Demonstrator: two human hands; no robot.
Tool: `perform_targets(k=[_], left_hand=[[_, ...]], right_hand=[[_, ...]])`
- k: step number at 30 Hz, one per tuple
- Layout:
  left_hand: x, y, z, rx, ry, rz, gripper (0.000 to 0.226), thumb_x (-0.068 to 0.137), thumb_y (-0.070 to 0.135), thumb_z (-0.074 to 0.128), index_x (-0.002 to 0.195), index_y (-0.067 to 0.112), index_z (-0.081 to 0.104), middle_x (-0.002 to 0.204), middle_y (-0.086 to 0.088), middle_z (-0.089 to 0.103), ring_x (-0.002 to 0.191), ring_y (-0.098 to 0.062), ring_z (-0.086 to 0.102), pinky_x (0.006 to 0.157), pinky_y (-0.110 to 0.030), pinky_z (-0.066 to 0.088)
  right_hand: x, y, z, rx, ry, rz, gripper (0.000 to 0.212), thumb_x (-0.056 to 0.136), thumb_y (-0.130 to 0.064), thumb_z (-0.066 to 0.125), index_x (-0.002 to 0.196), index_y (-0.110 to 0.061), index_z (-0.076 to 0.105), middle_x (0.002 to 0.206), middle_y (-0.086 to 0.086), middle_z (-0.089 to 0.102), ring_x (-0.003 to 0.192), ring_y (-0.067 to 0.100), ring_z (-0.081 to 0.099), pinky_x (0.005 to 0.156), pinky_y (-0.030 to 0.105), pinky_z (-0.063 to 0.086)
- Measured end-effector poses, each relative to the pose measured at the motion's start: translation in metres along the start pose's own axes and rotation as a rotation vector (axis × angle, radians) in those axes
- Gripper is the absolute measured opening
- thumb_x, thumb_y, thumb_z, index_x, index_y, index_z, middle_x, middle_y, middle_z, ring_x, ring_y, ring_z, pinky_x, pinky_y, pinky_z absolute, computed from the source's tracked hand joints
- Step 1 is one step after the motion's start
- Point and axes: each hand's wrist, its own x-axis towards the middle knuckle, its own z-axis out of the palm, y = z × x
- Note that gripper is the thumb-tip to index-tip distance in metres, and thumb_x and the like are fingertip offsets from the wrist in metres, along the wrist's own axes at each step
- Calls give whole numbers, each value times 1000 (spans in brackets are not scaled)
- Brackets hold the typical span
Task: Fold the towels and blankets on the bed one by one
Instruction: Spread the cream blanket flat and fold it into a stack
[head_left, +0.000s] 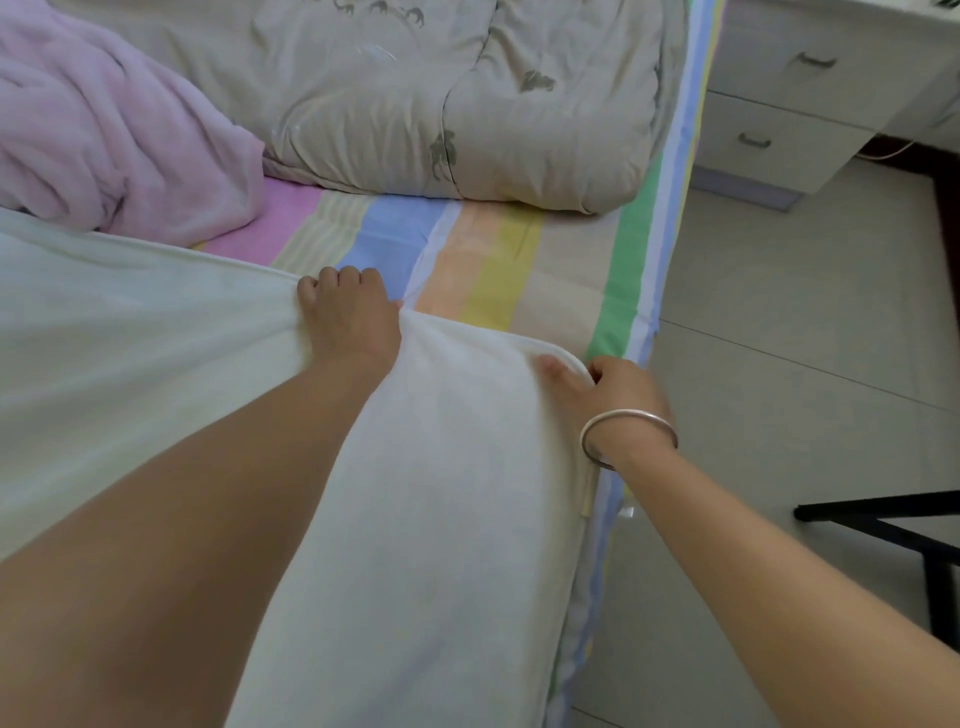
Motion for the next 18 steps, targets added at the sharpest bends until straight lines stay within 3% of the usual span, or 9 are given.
perform_targets(k=[3,6,7,9,14,16,18], left_hand=[[-12,6,-14,106,-40,254,36,92,17,50,126,8,49,135,-17,46,133,-34,33,117,-47,13],[-56,25,-30,-41,-94,358,64,89,18,53,147,13,27,159,-12,14,148,-28,7,120,-47,2],[-80,30,-34,-124,-103,372,68,88,15,54,149,15,26,161,-10,12,149,-27,7,120,-45,3],[-135,33,-39,-304,-78,416,69,82,10,57,147,16,35,160,-9,19,147,-26,16,118,-44,10],[-275,0,-63,-599,-61,414,47,76,12,54,122,18,55,131,0,52,118,-22,48,96,-34,35],[-319,-22,-69,-657,-98,354,29,80,15,56,108,21,55,109,8,53,96,-14,54,78,-28,43],[-356,-45,-70,-708,-188,257,18,85,17,61,98,24,53,90,15,49,73,-5,50,57,-20,40]], right_hand=[[-19,17,-1,167,-57,16,48,89,-59,51,64,-18,48,63,0,50,69,28,50,63,33,38],[-54,40,11,397,-134,118,42,88,-52,58,70,-14,61,71,5,65,74,31,64,76,39,53],[-70,46,15,496,-157,161,40,88,-49,61,68,-14,62,70,7,67,69,29,65,76,41,56],[-99,54,21,644,-218,234,36,91,-42,61,68,-14,61,69,8,67,57,21,62,63,31,55],[-167,67,21,773,-395,266,33,97,-35,53,75,-14,65,61,-4,67,51,5,61,52,18,46],[-192,70,25,651,-441,177,26,96,-27,55,78,-12,65,66,-3,63,55,4,58,49,9,40],[-216,70,33,600,-487,118,10,95,-15,58,94,-8,64,71,-5,60,50,-5,56,46,4,36]])
